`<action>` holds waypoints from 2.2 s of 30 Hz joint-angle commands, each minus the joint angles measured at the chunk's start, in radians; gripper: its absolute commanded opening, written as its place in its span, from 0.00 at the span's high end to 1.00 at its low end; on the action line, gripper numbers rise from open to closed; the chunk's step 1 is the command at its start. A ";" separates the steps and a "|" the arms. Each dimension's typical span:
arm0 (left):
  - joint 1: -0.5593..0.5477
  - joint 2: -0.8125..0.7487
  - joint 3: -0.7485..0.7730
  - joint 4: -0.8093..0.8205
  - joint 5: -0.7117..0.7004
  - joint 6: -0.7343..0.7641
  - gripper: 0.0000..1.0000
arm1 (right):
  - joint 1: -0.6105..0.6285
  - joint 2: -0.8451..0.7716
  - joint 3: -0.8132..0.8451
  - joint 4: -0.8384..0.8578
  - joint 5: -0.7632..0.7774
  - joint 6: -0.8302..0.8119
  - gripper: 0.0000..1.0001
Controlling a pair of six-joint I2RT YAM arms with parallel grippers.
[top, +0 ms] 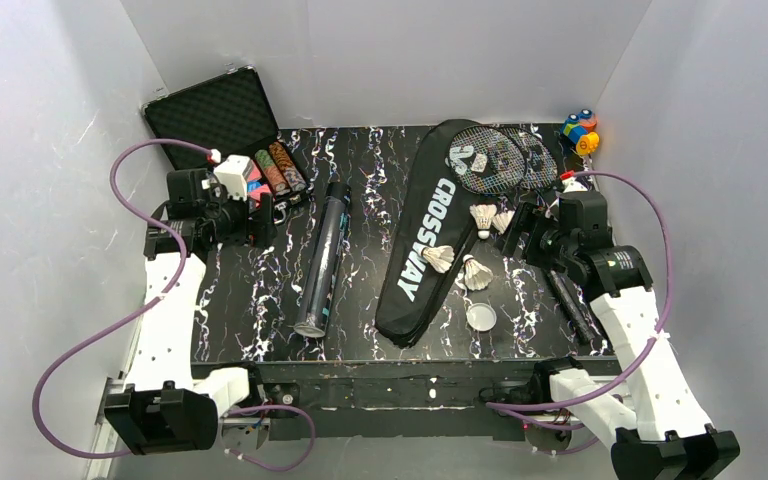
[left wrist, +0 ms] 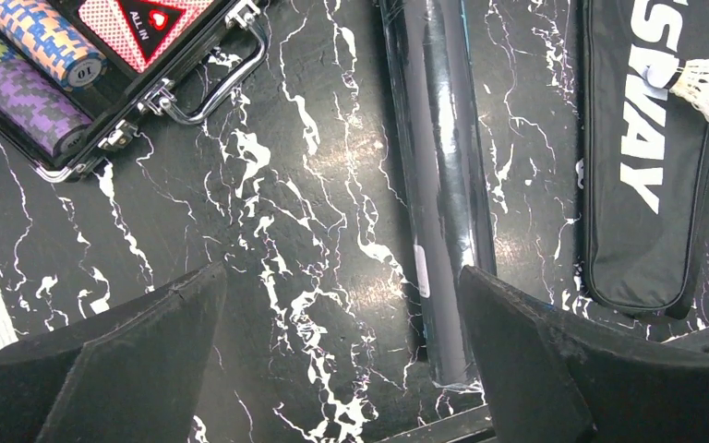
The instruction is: Pack up the badminton gear
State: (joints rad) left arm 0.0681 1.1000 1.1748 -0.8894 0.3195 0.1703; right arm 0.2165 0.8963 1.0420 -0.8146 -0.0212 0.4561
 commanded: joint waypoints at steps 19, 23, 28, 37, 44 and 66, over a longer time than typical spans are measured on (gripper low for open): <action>-0.145 0.316 -0.003 0.177 0.089 0.044 0.02 | 0.003 -0.096 -0.036 0.018 0.054 -0.037 0.10; -0.215 0.449 0.064 0.207 0.054 0.013 0.02 | 0.003 -0.098 -0.056 -0.007 0.058 -0.036 0.10; -0.288 0.558 0.100 0.275 -0.058 -0.037 0.02 | 0.003 -0.106 -0.088 -0.004 0.047 -0.030 0.09; -0.355 0.658 0.101 0.323 -0.115 -0.095 0.02 | 0.003 -0.100 -0.107 0.019 0.007 -0.038 0.09; -0.379 0.681 0.049 0.327 -0.134 -0.024 0.02 | 0.003 -0.029 -0.086 0.030 -0.041 -0.039 0.08; -0.435 0.472 -0.163 0.213 -0.040 0.270 0.34 | 0.003 -0.051 -0.178 0.117 -0.143 0.013 0.08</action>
State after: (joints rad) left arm -0.3573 1.6814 1.0145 -0.5865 0.2165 0.3161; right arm 0.2165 0.8577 0.8742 -0.7551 -0.1200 0.4522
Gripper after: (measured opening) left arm 0.740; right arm 0.919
